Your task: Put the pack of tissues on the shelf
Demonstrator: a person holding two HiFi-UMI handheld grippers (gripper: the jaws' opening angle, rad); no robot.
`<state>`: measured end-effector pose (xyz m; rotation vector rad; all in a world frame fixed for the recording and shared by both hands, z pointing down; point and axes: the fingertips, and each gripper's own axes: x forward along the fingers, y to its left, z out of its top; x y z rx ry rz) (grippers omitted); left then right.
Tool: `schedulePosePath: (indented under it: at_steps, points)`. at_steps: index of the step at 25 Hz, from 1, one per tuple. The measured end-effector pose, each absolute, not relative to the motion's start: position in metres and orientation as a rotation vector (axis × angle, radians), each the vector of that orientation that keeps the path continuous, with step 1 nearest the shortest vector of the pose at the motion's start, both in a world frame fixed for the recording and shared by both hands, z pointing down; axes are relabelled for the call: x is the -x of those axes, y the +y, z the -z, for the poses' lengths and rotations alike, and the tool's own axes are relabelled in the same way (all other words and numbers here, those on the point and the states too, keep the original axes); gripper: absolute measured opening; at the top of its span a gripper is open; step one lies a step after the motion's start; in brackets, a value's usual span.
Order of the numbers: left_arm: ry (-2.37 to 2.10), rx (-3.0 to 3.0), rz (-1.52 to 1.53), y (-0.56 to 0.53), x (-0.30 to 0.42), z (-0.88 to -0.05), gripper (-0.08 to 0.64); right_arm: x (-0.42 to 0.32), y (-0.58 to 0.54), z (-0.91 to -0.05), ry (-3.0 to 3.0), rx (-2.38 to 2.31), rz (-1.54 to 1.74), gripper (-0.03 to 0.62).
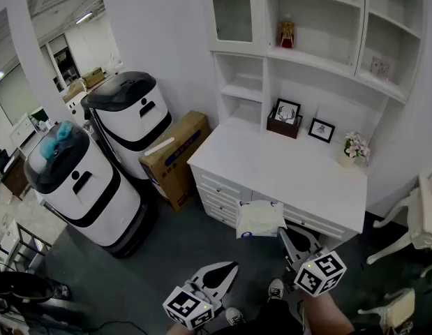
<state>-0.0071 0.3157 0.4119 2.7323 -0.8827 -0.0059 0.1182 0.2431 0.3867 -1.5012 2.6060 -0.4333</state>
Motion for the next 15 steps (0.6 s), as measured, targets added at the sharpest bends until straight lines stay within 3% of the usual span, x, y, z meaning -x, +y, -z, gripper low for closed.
schedulePosePath:
  at_steps: [15]
  points:
    - [-0.876, -2.737, 0.008, 0.3213, 0.0079, -0.4119, 0.005, -0.1198, 0.2475, -0.3860, 2.600, 1.511, 0.402, 0.008]
